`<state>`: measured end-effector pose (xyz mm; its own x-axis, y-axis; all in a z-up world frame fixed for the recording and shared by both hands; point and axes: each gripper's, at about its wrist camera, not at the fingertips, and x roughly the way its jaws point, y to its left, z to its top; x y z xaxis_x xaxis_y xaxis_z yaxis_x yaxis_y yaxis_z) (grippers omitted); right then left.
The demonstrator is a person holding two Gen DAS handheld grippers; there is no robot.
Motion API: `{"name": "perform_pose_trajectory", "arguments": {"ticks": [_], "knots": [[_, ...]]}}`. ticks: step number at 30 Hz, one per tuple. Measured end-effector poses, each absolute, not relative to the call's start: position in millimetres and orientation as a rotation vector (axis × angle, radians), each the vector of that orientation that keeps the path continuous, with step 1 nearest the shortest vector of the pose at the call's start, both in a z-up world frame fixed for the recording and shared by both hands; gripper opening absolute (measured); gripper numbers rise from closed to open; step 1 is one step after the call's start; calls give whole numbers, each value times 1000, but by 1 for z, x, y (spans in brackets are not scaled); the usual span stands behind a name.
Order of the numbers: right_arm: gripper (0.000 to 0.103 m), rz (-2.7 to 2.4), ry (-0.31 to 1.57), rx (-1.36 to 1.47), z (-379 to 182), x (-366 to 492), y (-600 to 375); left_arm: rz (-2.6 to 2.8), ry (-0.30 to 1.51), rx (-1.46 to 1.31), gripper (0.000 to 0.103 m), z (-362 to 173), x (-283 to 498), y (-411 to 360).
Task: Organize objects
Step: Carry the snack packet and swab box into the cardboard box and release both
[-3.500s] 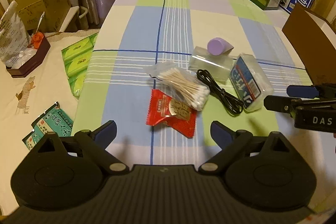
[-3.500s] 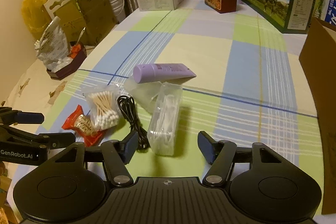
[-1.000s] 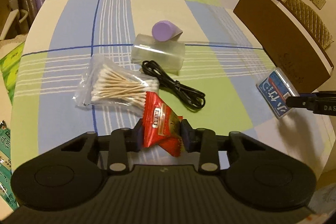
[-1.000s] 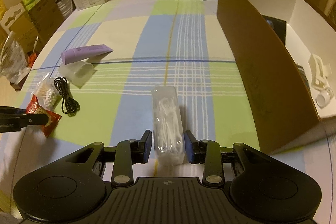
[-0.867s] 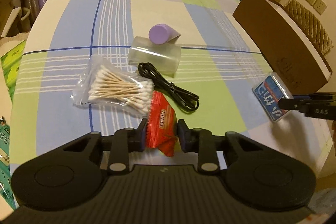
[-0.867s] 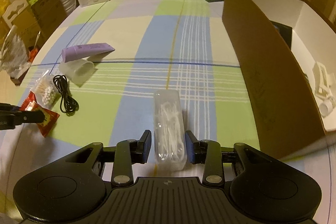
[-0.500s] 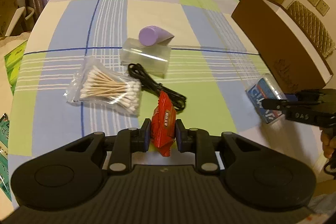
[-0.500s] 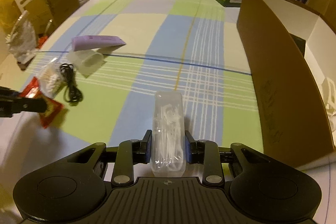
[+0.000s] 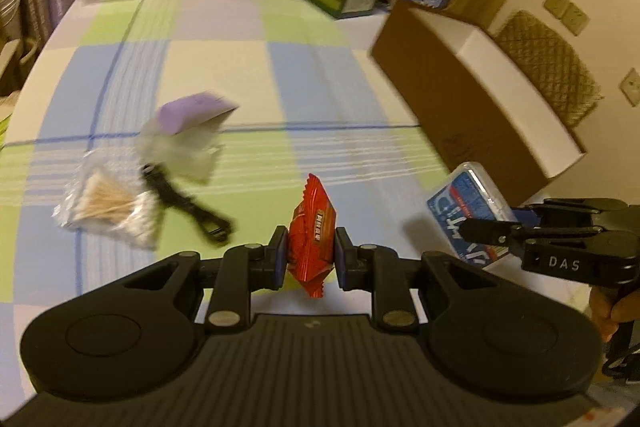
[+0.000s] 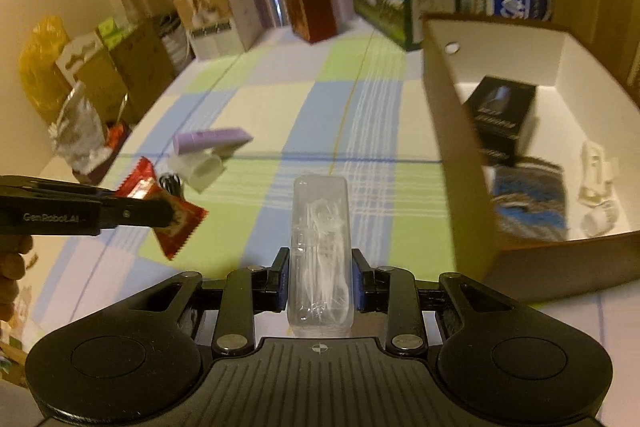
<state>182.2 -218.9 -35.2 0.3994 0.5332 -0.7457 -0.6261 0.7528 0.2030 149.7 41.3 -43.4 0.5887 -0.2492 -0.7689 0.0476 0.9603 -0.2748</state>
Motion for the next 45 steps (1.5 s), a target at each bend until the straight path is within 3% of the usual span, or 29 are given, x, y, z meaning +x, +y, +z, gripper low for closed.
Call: {"name": "perform_pose_trajectory", "arguments": {"ticks": [20,31,45], "knots": [[27,566,752,27,29,251,-369,-406,793,-333,19,16,202,-85],[27,539,797,36,9,325,-392,-445,799,-274,19,16,264,-172],[27,470,948,98,-40,395,-378,-373,954,-173,19,-33,355,-230]]}}
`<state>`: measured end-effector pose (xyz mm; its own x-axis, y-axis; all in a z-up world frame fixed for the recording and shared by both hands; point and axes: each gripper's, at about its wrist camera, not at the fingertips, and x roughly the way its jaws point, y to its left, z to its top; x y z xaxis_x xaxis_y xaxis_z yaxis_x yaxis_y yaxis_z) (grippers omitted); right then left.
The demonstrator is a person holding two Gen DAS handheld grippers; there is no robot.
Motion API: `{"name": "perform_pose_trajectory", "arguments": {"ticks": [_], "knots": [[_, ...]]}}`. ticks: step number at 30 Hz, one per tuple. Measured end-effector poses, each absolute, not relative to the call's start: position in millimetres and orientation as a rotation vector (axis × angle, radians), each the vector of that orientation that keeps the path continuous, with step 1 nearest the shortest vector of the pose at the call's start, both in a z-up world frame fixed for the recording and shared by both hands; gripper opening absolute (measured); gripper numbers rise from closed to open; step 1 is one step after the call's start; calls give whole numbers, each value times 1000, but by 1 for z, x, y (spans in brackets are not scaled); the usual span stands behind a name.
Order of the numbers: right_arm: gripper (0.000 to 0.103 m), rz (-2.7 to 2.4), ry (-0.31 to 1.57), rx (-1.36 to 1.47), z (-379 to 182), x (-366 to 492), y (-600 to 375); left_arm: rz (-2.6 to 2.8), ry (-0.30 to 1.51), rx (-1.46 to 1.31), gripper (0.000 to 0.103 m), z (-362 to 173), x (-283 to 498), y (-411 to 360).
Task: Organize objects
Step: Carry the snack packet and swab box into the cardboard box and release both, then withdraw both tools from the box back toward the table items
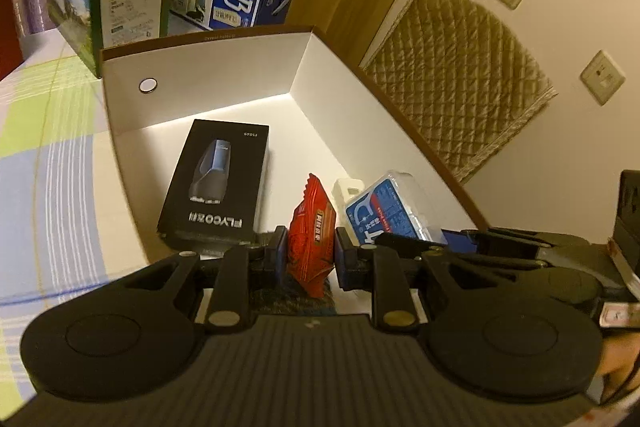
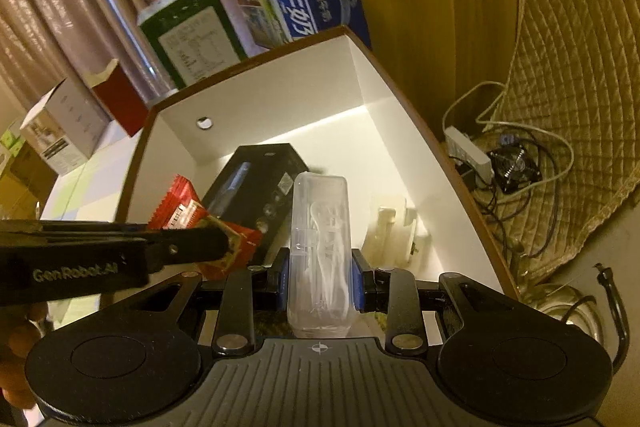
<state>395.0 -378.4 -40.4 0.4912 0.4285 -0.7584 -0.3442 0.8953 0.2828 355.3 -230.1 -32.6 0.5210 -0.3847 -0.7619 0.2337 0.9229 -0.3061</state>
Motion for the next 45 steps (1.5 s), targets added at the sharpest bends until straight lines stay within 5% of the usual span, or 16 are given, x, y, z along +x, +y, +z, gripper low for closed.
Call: {"name": "perform_pose_trajectory", "arguments": {"ticks": [20,26,33,38,45], "knots": [[30,463,947,125,-47,415,-377,-359,1025,-94,21,-60,407,-248],[57,458,925,122,-37,402,-387,-366,1001,-97,31,-52,398,-242],[85,486,896,140,-23,378,-395,-349,964,-70,56,-37,379,-233],[96,515,869,150,-10,356,-402,-337,941,-62,76,-25,359,-224],[101,523,838,147,5,332,-407,-330,894,-39,85,-5,326,-216]]}}
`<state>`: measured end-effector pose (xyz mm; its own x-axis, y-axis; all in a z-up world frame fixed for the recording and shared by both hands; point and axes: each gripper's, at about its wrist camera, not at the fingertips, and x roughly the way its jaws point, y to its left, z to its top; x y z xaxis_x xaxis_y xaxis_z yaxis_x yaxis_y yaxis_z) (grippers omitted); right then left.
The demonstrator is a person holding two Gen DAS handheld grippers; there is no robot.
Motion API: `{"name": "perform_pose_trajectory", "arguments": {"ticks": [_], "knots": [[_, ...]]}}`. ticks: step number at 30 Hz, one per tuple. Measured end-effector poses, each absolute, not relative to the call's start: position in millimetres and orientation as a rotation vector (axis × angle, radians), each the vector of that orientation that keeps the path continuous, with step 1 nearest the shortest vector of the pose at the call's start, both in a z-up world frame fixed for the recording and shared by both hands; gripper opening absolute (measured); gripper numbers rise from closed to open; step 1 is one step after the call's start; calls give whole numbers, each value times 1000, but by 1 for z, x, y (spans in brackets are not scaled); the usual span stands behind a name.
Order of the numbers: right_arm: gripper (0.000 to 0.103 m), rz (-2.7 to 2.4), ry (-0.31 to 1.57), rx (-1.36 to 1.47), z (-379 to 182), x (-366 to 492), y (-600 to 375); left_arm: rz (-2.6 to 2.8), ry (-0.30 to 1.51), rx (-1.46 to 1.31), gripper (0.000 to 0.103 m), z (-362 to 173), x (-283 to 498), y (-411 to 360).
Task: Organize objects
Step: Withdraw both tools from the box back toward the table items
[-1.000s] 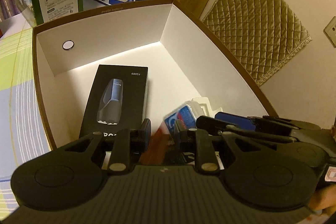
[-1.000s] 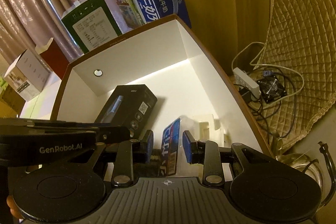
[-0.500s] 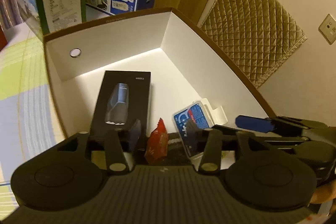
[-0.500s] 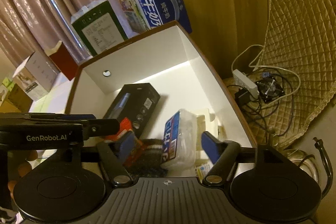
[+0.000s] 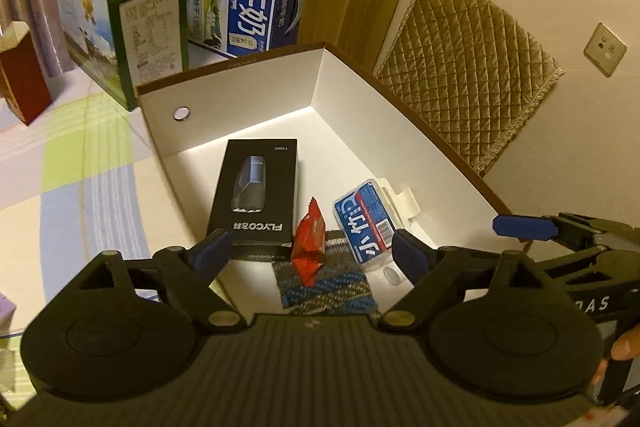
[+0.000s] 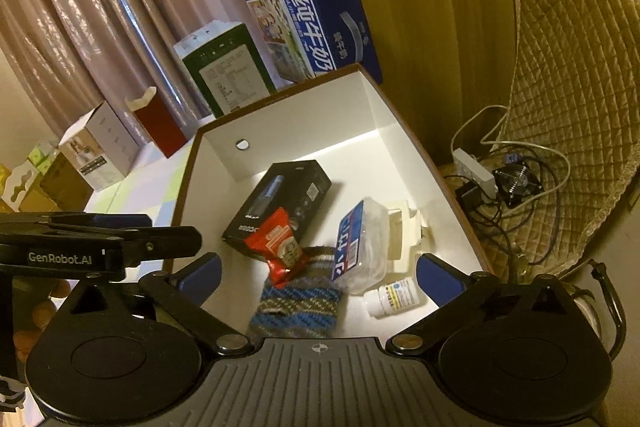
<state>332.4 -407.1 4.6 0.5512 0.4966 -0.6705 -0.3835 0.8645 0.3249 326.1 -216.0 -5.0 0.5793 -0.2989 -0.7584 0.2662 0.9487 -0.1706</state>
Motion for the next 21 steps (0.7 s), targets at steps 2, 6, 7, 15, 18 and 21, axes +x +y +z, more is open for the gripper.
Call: {"name": "perform_pose_trajectory", "arguments": {"ticks": [2,6,7,15,18,21], "knots": [[101,517,831,143,8,327,-408,-319,884,-40,85,0,318,-214],[101,507,822,139,13,316,-409,-298,876,-31,85,8,302,-209],[101,504,821,137,14,313,-410,-294,874,-29,85,9,297,-207],[101,492,819,132,18,289,-405,-280,885,-38,87,14,263,-194],[101,495,821,127,18,280,-399,-278,888,-38,87,14,251,-188],[101,500,819,121,20,269,-392,-271,894,-41,87,14,238,-180]]}}
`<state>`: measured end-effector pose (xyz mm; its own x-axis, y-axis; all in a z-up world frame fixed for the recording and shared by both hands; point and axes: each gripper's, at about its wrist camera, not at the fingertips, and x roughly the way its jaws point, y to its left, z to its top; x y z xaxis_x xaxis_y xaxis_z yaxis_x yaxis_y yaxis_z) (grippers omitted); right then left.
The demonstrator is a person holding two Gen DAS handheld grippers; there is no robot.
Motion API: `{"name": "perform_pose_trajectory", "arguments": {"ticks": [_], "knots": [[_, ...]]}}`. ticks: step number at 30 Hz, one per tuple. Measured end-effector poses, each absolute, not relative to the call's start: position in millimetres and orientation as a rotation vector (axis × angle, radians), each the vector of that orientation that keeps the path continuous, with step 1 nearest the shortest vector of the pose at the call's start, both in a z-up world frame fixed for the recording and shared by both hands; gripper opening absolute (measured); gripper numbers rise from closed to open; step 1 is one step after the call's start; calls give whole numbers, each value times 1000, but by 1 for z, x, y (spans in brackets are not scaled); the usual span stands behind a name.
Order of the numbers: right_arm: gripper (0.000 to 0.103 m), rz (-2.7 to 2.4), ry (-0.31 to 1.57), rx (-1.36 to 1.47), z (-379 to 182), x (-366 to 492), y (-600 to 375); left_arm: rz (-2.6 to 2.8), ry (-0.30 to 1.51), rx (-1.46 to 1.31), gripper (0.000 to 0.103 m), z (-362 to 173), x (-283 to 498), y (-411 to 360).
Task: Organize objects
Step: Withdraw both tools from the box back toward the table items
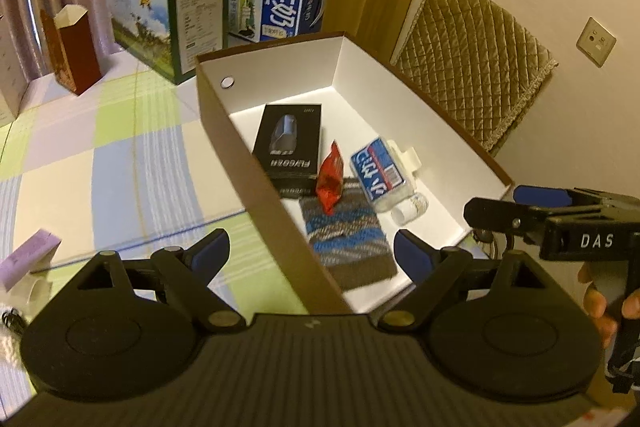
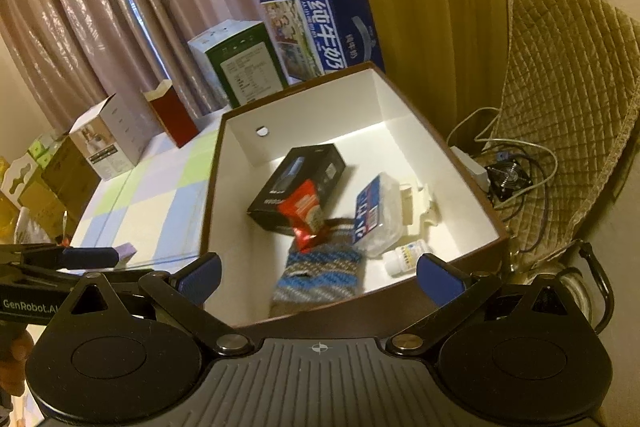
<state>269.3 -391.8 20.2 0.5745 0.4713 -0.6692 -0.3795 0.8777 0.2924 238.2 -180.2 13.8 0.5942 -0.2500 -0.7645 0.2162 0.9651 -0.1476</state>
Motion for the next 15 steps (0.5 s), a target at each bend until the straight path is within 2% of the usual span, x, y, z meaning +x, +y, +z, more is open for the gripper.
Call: {"name": "perform_pose_trajectory", "arguments": {"ticks": [15], "knots": [[101,573,870,86,12,218,-342,-222,907,-80,89,15,178,-125]]}}
